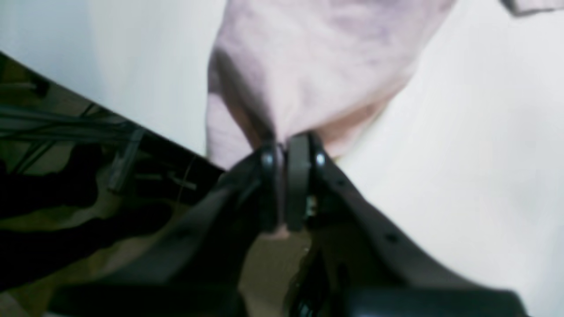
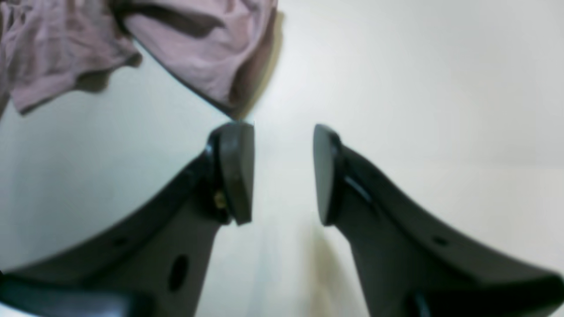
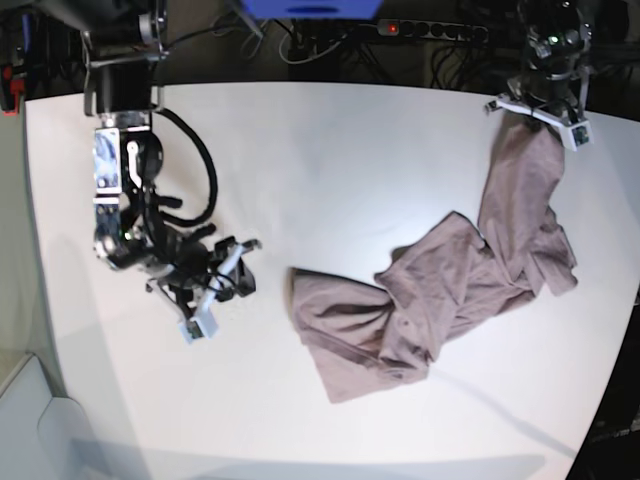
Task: Layout the t-shirt on the table in an organized manner, then fold the t-shirt properly
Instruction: 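Reach the right gripper to the shirt's bunched end and grasp it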
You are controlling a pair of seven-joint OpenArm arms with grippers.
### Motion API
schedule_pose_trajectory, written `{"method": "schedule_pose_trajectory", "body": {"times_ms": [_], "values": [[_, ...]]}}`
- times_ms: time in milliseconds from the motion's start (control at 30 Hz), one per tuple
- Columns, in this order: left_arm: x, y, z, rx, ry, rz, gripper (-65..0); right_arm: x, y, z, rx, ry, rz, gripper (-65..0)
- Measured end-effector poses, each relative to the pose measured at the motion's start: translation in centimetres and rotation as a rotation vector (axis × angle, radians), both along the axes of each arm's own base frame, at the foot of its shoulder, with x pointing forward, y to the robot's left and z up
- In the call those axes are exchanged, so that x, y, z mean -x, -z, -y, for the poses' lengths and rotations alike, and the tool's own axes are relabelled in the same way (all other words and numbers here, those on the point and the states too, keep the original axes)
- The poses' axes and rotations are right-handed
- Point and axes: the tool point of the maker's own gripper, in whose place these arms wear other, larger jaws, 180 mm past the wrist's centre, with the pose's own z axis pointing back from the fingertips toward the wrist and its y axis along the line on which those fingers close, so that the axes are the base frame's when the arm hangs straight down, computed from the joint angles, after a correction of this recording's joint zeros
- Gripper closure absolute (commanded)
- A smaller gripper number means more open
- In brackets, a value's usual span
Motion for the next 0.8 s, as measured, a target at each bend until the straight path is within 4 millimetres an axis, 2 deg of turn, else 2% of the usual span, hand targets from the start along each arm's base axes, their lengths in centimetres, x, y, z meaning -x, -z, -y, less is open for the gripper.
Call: {"method": "schedule_pose_trajectory", "body": {"times_ms": [100, 200, 333, 500, 600, 700, 800], "values": [[0.6, -0.4, -1.4, -0.016, -0.055, -0.011, -0.4, -2.0, 0.9, -0.8, -0.032, 0.010, -0.039, -22.9], [0.5, -0.5, -1.8, -0.006, -0.076, -0.016, -0.4, -3.8, 0.9, -1.5, -0.073, 0.024, -0.027, -23.4], [0.1, -0.8, -1.9, -0.010, -0.077, 0.004, -0.4, -5.6, 1.0, -2.4, -0.110, 0.030, -0.015, -27.3], [0.2, -0.7, -1.8, -0.005, -0.078, -0.002, -0.4, -7.5, 0.5, -6.2, -0.093, -0.069, 0.053, -29.0], [0.4, -0.6, -1.9, -0.009, -0.078, -0.009, -0.4, -8.7, 0.2, -7.5, -0.091, -0.097, 0.073, -29.0], [0.6, -0.5, -1.9, -0.010, -0.077, -0.015, -0.4, -9.7, 0.9, -7.9, -0.112, -0.076, 0.066, -29.0], [1.0, -0.4, -1.8, -0.006, -0.079, -0.023, -0.4, -10.4, 2.5, -6.8, -0.120, -0.029, 0.039, -29.0]]}}
